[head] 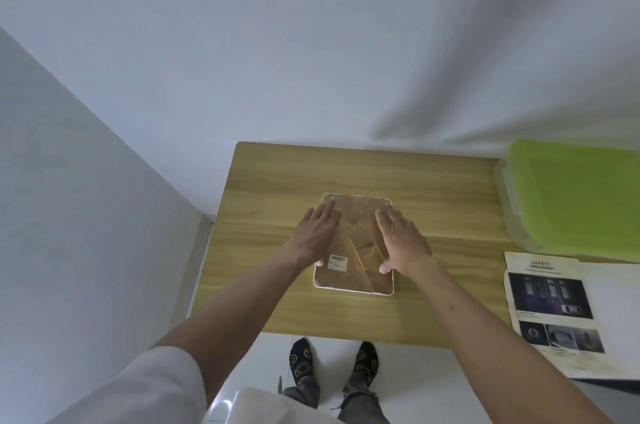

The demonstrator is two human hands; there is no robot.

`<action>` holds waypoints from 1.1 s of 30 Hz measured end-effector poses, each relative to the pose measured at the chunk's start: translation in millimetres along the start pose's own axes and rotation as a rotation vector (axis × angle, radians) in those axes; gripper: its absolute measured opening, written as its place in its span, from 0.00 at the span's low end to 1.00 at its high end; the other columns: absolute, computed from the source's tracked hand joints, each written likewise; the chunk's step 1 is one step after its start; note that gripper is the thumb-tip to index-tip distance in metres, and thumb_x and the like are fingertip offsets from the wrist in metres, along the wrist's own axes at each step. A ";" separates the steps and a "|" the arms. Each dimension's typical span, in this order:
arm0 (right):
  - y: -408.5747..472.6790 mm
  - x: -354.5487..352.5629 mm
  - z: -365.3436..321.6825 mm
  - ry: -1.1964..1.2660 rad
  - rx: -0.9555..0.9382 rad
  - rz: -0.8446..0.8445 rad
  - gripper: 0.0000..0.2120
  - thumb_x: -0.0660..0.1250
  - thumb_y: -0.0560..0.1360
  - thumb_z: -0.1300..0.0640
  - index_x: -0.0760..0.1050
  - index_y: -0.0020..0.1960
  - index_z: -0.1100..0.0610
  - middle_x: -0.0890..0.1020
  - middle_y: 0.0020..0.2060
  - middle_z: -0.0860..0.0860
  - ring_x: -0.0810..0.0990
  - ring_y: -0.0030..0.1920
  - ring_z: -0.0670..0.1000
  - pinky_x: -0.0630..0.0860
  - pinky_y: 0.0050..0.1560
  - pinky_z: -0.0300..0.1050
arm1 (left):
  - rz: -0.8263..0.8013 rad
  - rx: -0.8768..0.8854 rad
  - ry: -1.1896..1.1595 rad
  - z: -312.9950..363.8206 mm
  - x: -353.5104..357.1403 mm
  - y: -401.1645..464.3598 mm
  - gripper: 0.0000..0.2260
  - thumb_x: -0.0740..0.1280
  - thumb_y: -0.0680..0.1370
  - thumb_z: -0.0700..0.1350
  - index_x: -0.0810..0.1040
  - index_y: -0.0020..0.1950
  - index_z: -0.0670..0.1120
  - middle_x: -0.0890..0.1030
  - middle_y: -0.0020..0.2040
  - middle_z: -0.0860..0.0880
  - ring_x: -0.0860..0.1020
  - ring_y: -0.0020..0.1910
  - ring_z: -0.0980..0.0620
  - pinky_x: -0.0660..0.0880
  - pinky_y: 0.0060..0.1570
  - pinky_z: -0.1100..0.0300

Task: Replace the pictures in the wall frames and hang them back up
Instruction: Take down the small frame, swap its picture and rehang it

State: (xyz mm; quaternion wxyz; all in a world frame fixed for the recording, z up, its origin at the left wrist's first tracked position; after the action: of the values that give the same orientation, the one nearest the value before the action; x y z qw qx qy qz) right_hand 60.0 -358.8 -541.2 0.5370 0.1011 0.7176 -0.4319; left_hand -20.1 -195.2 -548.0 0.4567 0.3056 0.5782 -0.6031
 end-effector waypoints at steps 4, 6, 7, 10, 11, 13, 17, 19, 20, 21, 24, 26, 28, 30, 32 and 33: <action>23.4 -4.2 3.0 -0.087 -0.093 -0.141 0.69 0.81 0.63 0.47 0.30 0.78 0.61 0.31 0.77 0.58 0.34 0.78 0.57 0.47 0.79 0.54 | -0.151 0.059 0.120 -3.8 -3.5 22.4 0.59 0.80 0.66 0.48 0.37 0.78 0.38 0.35 0.78 0.42 0.36 0.78 0.46 0.42 0.77 0.51; 29.0 -4.4 2.9 -0.057 -0.123 -0.200 0.68 0.81 0.64 0.48 0.30 0.78 0.60 0.31 0.77 0.57 0.35 0.79 0.56 0.49 0.79 0.53 | -0.170 0.092 0.113 -2.6 -7.2 29.5 0.54 0.77 0.70 0.46 0.38 0.78 0.38 0.36 0.79 0.42 0.37 0.78 0.46 0.44 0.77 0.53; 31.2 -4.5 3.4 -0.040 -0.134 -0.213 0.68 0.81 0.64 0.48 0.30 0.78 0.60 0.30 0.77 0.57 0.34 0.79 0.56 0.50 0.79 0.53 | -0.182 0.102 0.100 -3.0 -7.8 32.4 0.55 0.77 0.69 0.46 0.38 0.78 0.37 0.36 0.79 0.42 0.37 0.78 0.46 0.45 0.77 0.54; 35.7 0.5 8.4 0.003 -0.153 -0.211 0.69 0.82 0.62 0.48 0.29 0.78 0.58 0.28 0.76 0.54 0.33 0.78 0.54 0.51 0.78 0.56 | -0.235 0.116 0.081 -7.4 -3.6 35.3 0.65 0.82 0.61 0.48 0.36 0.78 0.38 0.33 0.78 0.44 0.36 0.78 0.48 0.49 0.75 0.55; 38.2 2.4 10.2 0.024 -0.158 -0.220 0.69 0.82 0.62 0.48 0.29 0.78 0.57 0.27 0.76 0.53 0.32 0.78 0.53 0.50 0.78 0.56 | -0.255 0.117 0.065 -10.2 -3.4 36.0 0.67 0.83 0.59 0.49 0.35 0.78 0.39 0.32 0.78 0.45 0.36 0.78 0.48 0.52 0.75 0.55; 39.7 4.5 13.4 0.062 -0.161 -0.242 0.69 0.81 0.62 0.48 0.28 0.78 0.55 0.26 0.75 0.52 0.30 0.77 0.51 0.47 0.79 0.57 | -0.265 0.128 0.043 -14.0 -2.1 36.6 0.68 0.84 0.58 0.49 0.35 0.78 0.41 0.31 0.78 0.46 0.36 0.78 0.49 0.56 0.74 0.53; 39.2 7.8 15.8 0.063 -0.159 -0.245 0.69 0.81 0.63 0.47 0.26 0.77 0.54 0.24 0.73 0.50 0.30 0.77 0.50 0.45 0.79 0.58 | -0.251 0.114 0.003 -15.3 0.6 36.8 0.69 0.84 0.57 0.49 0.33 0.78 0.43 0.29 0.77 0.48 0.35 0.78 0.49 0.54 0.76 0.52; 38.3 6.6 15.6 0.028 -0.140 -0.212 0.69 0.81 0.62 0.46 0.28 0.78 0.54 0.26 0.75 0.50 0.32 0.78 0.50 0.46 0.78 0.58 | -0.234 0.106 -0.018 -15.4 1.0 35.9 0.69 0.84 0.57 0.49 0.33 0.78 0.42 0.29 0.77 0.47 0.34 0.77 0.49 0.49 0.77 0.54; 37.1 4.3 14.9 0.014 -0.130 -0.183 0.69 0.81 0.61 0.45 0.29 0.78 0.53 0.27 0.75 0.50 0.33 0.78 0.50 0.46 0.78 0.58 | -0.224 0.099 -0.030 -14.4 0.1 34.3 0.69 0.84 0.58 0.49 0.33 0.78 0.42 0.29 0.77 0.47 0.34 0.77 0.48 0.47 0.77 0.54; 35.1 3.2 14.2 0.014 -0.116 -0.160 0.69 0.81 0.61 0.46 0.31 0.79 0.53 0.28 0.76 0.51 0.34 0.79 0.51 0.46 0.78 0.58 | -0.212 0.092 -0.049 -13.4 -0.3 31.3 0.68 0.84 0.58 0.48 0.33 0.78 0.41 0.30 0.77 0.46 0.34 0.77 0.48 0.45 0.77 0.53; 21.3 5.4 12.9 0.150 -0.003 -0.094 0.64 0.82 0.61 0.51 0.40 0.81 0.51 0.32 0.78 0.55 0.40 0.80 0.56 0.53 0.78 0.55 | -0.182 0.003 -0.218 -13.7 7.2 17.2 0.63 0.82 0.62 0.44 0.36 0.78 0.42 0.30 0.77 0.43 0.34 0.77 0.44 0.48 0.77 0.50; 8.1 14.9 13.3 0.392 0.131 -0.052 0.55 0.80 0.65 0.53 0.48 0.81 0.51 0.40 0.79 0.57 0.46 0.79 0.58 0.59 0.75 0.53 | -0.126 -0.079 -0.444 -14.9 16.4 5.7 0.57 0.81 0.63 0.42 0.44 0.79 0.42 0.40 0.79 0.41 0.47 0.78 0.38 0.60 0.74 0.53; -0.7 23.8 12.8 0.649 0.256 0.055 0.42 0.74 0.70 0.53 0.58 0.79 0.54 0.58 0.78 0.56 0.57 0.77 0.55 0.61 0.73 0.48 | -0.020 -0.136 -0.655 -15.1 18.7 -4.7 0.43 0.78 0.64 0.40 0.58 0.73 0.41 0.60 0.73 0.42 0.68 0.69 0.39 0.72 0.62 0.56; -6.2 26.7 9.2 0.819 0.361 0.154 0.32 0.70 0.73 0.56 0.67 0.75 0.56 0.70 0.73 0.54 0.69 0.72 0.53 0.66 0.70 0.46 | 0.062 -0.198 -0.808 -13.7 16.6 -11.3 0.30 0.75 0.66 0.41 0.69 0.66 0.42 0.72 0.63 0.43 0.76 0.59 0.42 0.75 0.54 0.55; -10.6 26.4 3.3 0.988 0.447 0.196 0.27 0.68 0.73 0.58 0.71 0.72 0.55 0.75 0.70 0.53 0.74 0.69 0.53 0.70 0.67 0.46 | 0.139 -0.321 -1.020 -13.5 11.2 -15.2 0.28 0.72 0.62 0.45 0.76 0.62 0.44 0.80 0.56 0.46 0.80 0.53 0.45 0.78 0.51 0.52; -13.3 24.5 1.5 1.069 0.488 0.226 0.26 0.68 0.73 0.59 0.72 0.71 0.55 0.76 0.68 0.52 0.75 0.67 0.53 0.71 0.64 0.45 | 0.179 -0.384 -1.144 -14.9 10.9 -15.1 0.29 0.71 0.60 0.45 0.77 0.62 0.46 0.82 0.54 0.47 0.81 0.52 0.47 0.79 0.51 0.50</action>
State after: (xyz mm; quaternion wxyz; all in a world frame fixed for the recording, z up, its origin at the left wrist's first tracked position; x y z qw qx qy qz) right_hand 43.0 -375.8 -555.5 0.1054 0.5003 0.7532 -0.4138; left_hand -40.5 -184.1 -553.7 0.7909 -0.1073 0.3116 -0.5157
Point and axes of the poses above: each hand's wrist, its own y-axis towards the middle knuckle, its own x-axis out of the palm, z = x × y, the point moved 4 cm from there along y, towards the middle knuckle
